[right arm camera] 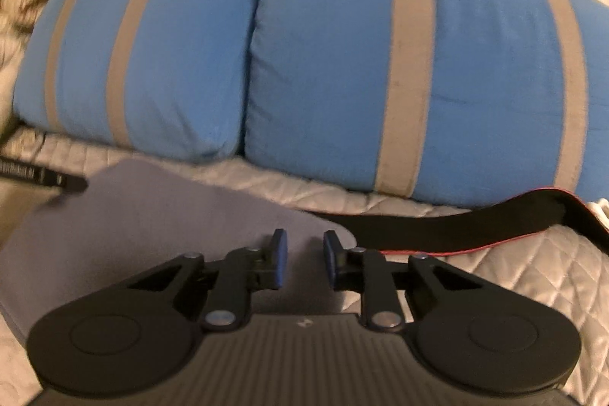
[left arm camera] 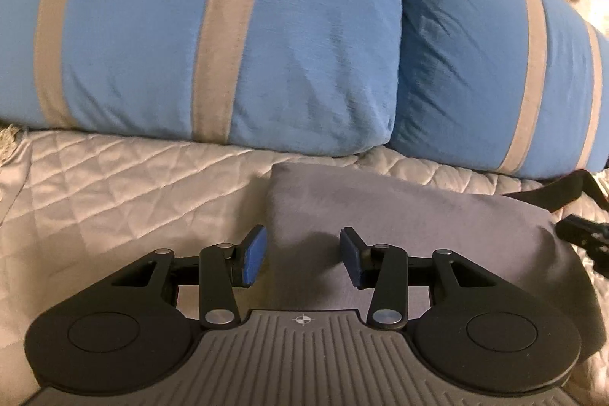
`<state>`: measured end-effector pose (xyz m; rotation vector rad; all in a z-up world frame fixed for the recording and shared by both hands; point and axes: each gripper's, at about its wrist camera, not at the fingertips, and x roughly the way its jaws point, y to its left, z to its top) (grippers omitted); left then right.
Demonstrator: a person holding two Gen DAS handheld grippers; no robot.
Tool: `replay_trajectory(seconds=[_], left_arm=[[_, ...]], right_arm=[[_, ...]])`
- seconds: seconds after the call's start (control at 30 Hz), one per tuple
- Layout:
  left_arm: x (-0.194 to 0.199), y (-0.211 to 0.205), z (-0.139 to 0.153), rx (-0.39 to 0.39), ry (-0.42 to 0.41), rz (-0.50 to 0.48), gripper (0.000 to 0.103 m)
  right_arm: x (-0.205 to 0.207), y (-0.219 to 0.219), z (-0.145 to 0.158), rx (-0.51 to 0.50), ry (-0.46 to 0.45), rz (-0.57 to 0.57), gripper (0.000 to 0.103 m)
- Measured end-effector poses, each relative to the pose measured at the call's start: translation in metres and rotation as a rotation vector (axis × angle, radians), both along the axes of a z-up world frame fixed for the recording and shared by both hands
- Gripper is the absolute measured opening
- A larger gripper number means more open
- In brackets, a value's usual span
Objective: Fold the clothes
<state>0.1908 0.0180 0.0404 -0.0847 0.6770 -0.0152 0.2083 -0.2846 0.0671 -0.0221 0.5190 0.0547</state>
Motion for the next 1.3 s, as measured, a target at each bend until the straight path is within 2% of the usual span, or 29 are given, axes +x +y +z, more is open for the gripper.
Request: replay_trajectory(seconds=[0.13, 0.2, 0.27, 0.43, 0.53, 0.67, 0.8, 0.9, 1.03, 1.3], left_arm=[[0.014, -0.003, -0.016, 0.026, 0.036, -0.023, 0.041], [0.019, -0.003, -0.026, 0.039, 0.062, -0.034, 0.042], [0.019, 0.000, -0.030, 0.038, 0.057, -0.034, 0.044], [0.012, 0.008, -0.024, 0.016, 0.029, -0.014, 0.043], [-0.001, 0.005, -0.013, 0.041, -0.001, -0.016, 0.043], [-0.024, 0.000, -0.002, 0.066, -0.032, -0.081, 0.043], [-0.045, -0.011, -0.001, 0.105, 0.001, -0.118, 0.043], [-0.058, -0.015, -0.008, 0.103, 0.051, -0.115, 0.043], [-0.077, -0.018, -0.013, 0.134, 0.074, -0.100, 0.043], [-0.125, -0.015, -0.016, 0.112, 0.087, -0.071, 0.043]], right_arm=[[0.005, 0.000, -0.018, -0.042, 0.050, 0.006, 0.026], [0.006, 0.002, -0.018, -0.054, 0.049, 0.009, 0.027], [0.003, 0.000, -0.016, -0.043, 0.043, 0.003, 0.036], [-0.020, 0.001, -0.002, -0.019, -0.033, -0.033, 0.038], [-0.037, 0.003, 0.007, -0.003, -0.048, -0.044, 0.038], [-0.065, 0.005, 0.011, 0.033, -0.011, -0.034, 0.039], [-0.087, 0.012, 0.005, 0.021, 0.058, -0.018, 0.038], [-0.098, 0.012, -0.001, 0.026, 0.090, -0.041, 0.041], [-0.114, 0.012, -0.001, 0.062, 0.095, -0.064, 0.041], [-0.139, 0.021, -0.002, 0.080, 0.101, -0.062, 0.041]])
